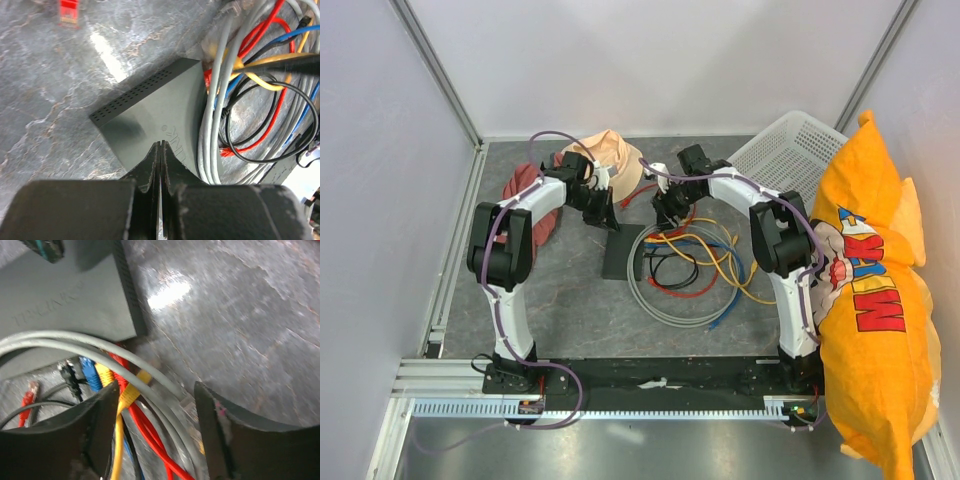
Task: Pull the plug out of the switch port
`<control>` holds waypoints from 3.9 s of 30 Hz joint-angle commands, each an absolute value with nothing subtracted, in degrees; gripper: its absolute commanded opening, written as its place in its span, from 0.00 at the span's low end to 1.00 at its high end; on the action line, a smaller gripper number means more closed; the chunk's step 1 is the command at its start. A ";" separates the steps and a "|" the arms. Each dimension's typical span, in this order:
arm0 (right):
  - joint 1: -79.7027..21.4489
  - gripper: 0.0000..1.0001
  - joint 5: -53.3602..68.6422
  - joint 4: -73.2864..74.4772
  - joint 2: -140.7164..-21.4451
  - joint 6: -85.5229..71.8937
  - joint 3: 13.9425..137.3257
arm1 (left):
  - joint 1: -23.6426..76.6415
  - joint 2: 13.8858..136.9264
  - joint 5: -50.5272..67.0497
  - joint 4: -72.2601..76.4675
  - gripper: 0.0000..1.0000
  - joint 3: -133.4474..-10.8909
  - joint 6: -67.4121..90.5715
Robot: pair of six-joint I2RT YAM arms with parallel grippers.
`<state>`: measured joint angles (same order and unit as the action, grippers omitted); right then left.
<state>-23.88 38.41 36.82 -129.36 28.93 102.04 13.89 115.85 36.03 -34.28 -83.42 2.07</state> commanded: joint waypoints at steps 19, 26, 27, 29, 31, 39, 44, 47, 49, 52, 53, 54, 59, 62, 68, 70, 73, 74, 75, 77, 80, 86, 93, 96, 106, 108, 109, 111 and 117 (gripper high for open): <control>-21.89 0.19 39.90 46.49 -129.82 35.94 103.80 | 16.70 116.80 36.39 -33.66 0.02 -82.97 -0.97; -19.87 0.00 41.48 48.69 -118.60 40.78 98.62 | 17.22 117.60 35.25 -33.57 0.02 -82.36 -1.32; -19.60 0.01 41.31 48.78 -117.09 41.04 97.92 | 17.23 117.68 35.16 -33.57 0.02 -82.01 -1.49; -18.55 0.00 41.05 48.78 -113.05 41.75 95.98 | 17.58 118.21 34.37 -33.58 0.02 -81.74 -1.84; -18.02 0.01 39.82 48.95 -110.06 43.14 93.53 | 17.75 118.47 33.93 -33.66 0.02 -81.30 -1.76; -12.93 0.00 34.28 52.38 -105.12 48.51 86.31 | 18.81 119.09 32.43 -33.66 0.02 -80.77 -1.93; -9.77 0.01 26.46 51.42 -103.98 47.82 83.15 | 18.90 119.36 32.17 -33.66 0.02 -81.21 -1.93; -7.13 0.00 22.69 47.22 -103.62 44.58 82.36 | 19.07 119.53 31.82 -33.66 0.02 -81.30 -1.85; -6.77 0.08 20.48 44.66 -102.49 41.14 82.26 | 19.25 119.62 31.73 -33.66 0.02 -81.39 -1.93; -6.85 0.35 28.10 42.37 -99.68 40.78 82.97 | 19.34 119.53 32.08 -33.75 0.02 -81.39 -1.93; -7.81 0.48 32.91 41.84 -99.23 40.78 83.23 | 19.34 119.53 32.17 -33.66 0.02 -81.39 -1.93; -8.78 0.54 34.09 41.40 -98.88 40.61 83.58 | 19.42 119.53 32.08 -33.66 0.02 -81.39 -1.85; -16.68 0.71 36.21 39.03 -101.68 42.36 83.49 | 19.42 119.71 32.34 -33.66 0.02 -81.65 -1.58; -20.11 0.71 35.42 36.75 -106.07 42.72 85.07 | 19.60 119.88 32.52 -33.75 0.02 -82.18 -1.49; -23.55 0.74 33.40 36.30 -114.52 44.47 91.84 | 19.69 119.27 31.99 -34.28 0.02 -81.83 -2.20; -24.08 0.75 31.74 36.12 -116.45 45.52 93.51 | 19.69 119.01 32.08 -34.28 0.02 -81.48 -2.37; -24.87 0.75 28.57 36.04 -118.65 47.11 94.75 | 19.69 118.92 31.99 -34.10 0.02 -81.47 -2.37; -25.13 0.75 27.35 35.60 -119.09 47.46 94.83 | 19.69 118.92 31.99 -34.10 0.02 -81.74 -2.37; -25.22 0.75 26.55 34.90 -119.79 47.55 94.49 | 19.69 119.00 31.99 -34.19 0.02 -81.83 -2.37; -25.57 0.74 24.70 32.71 -120.49 46.58 94.04 | 19.77 119.18 31.90 -34.10 0.02 -82.09 -2.37; -25.58 0.67 24.87 32.61 -121.99 46.84 94.04 | 19.78 119.18 31.82 -34.10 0.02 -81.92 -2.55; -25.58 0.05 28.56 40.93 -121.56 50.36 94.92 | 19.95 119.09 31.99 -34.10 0.02 -81.21 -2.55; -21.54 0.00 23.65 42.45 -106.82 53.52 85.53 | 20.21 118.56 32.17 -33.93 0.02 -80.60 -2.72; -17.50 0.00 22.76 43.07 -103.20 52.83 84.55 | 20.21 119.00 32.17 -33.84 0.02 -80.77 -2.73; -9.50 0.00 15.66 42.55 -100.37 51.52 78.41 | 20.57 119.71 32.61 -33.93 0.02 -81.39 -2.20; -8.44 0.00 13.90 42.01 -100.37 50.28 76.65 | 20.74 119.45 32.35 -34.01 0.02 -81.39 -2.20; -7.22 0.00 13.28 41.40 -100.37 49.66 76.12 | 20.74 119.53 32.08 -34.01 0.02 -81.30 -2.37; -6.51 0.00 12.05 40.78 -99.67 48.25 74.80 | 20.74 119.36 31.73 -34.01 0.02 -81.21 -2.63; -6.24 0.04 10.37 44.63 -97.65 51.93 72.77 | 20.83 119.09 31.29 -34.19 0.02 -80.60 -3.07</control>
<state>-6.90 14.44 41.39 -101.16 48.90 73.34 20.12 117.40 36.07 -32.62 -82.21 0.69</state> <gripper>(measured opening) 0.029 0.025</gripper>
